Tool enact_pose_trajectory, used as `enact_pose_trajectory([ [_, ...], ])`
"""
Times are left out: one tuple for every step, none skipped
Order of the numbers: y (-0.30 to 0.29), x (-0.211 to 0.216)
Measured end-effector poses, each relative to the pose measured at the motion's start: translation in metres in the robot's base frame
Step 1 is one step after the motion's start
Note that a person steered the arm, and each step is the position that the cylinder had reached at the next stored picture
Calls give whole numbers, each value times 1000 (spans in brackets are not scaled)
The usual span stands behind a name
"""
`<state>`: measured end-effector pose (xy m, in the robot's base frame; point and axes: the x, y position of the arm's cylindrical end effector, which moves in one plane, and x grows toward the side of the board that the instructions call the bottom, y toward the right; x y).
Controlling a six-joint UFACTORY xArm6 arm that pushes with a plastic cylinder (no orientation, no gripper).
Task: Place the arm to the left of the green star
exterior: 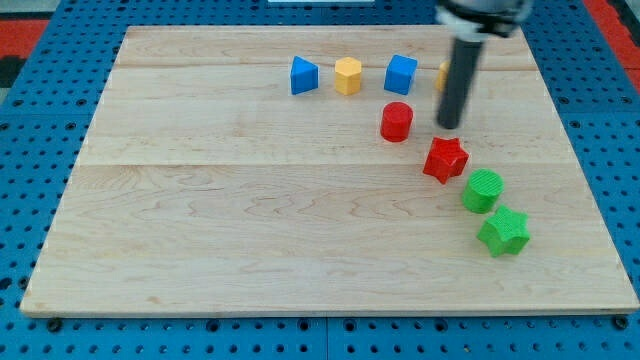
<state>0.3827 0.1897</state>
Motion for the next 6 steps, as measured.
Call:
enact_pose_trajectory([
  [56,25],
  [62,74],
  [98,154],
  [74,231],
  [-37,236],
  [-65,197],
])
